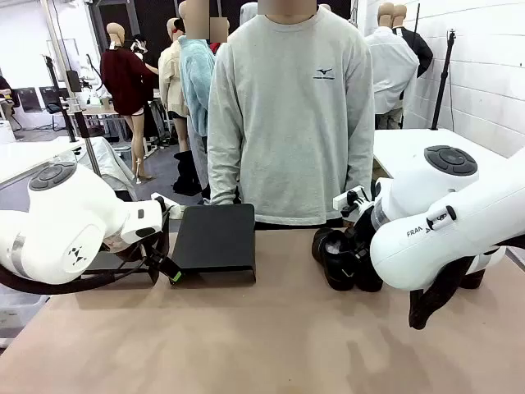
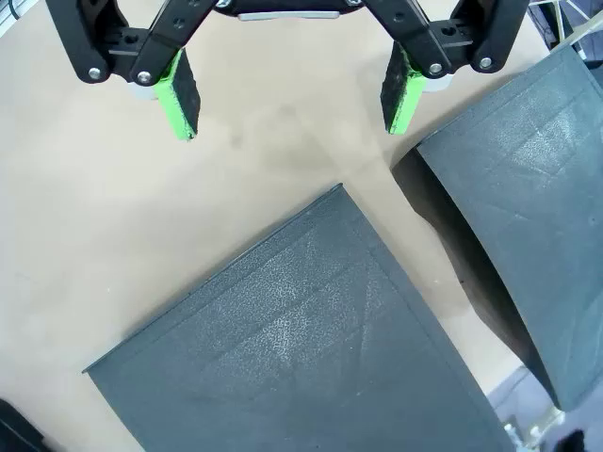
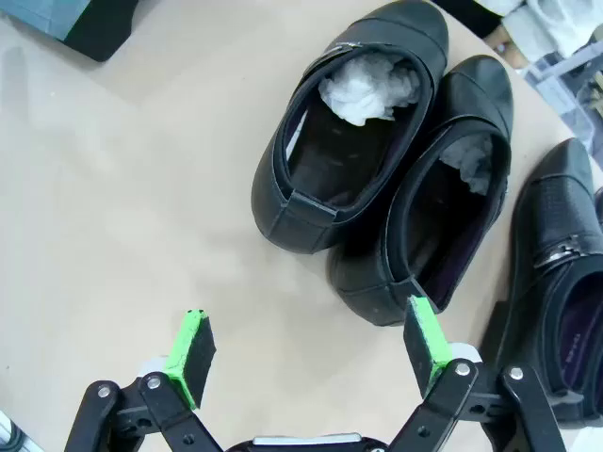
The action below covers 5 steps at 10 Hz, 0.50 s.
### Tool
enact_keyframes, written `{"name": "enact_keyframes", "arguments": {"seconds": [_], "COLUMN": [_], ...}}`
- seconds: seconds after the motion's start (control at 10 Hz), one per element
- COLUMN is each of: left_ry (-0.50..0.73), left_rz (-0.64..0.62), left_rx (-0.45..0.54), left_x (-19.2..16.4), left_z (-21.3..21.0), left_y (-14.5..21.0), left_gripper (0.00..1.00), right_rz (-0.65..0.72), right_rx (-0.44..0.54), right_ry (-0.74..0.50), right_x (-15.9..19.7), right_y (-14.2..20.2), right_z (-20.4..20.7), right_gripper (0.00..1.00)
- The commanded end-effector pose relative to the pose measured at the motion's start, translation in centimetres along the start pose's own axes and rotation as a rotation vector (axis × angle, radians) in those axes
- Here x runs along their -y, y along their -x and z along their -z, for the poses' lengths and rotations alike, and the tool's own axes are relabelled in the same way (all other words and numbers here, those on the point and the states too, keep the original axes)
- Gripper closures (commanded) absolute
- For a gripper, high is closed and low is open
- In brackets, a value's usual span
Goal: Organize the shoes by placing them on the stand.
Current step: Pick up one Shoe and place it in the middle of the table.
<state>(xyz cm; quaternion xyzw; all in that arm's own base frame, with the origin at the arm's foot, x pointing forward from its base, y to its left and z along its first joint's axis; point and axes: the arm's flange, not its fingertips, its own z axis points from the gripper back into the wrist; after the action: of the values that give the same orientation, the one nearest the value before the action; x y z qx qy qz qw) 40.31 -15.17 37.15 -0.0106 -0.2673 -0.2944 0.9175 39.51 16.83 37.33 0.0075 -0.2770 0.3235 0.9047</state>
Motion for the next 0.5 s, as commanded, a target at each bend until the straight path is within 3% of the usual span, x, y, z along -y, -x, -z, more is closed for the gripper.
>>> {"name": "enact_keyframes", "arguments": {"seconds": [0.0, 0.4], "left_ry": [0.000, 0.000], "left_rz": [0.000, 0.000], "left_rx": [0.000, 0.000], "left_x": [0.00, 0.00], "left_z": [0.00, 0.00], "left_y": [0.01, 0.01], "left_gripper": [0.00, 0.00], "right_rz": [0.000, 0.000], "right_rx": [0.000, 0.000], "right_ry": [0.000, 0.000], "right_x": [0.00, 0.00], "right_y": [0.00, 0.00], "right_z": [0.00, 0.00], "right_gripper": [0.00, 0.00]}}
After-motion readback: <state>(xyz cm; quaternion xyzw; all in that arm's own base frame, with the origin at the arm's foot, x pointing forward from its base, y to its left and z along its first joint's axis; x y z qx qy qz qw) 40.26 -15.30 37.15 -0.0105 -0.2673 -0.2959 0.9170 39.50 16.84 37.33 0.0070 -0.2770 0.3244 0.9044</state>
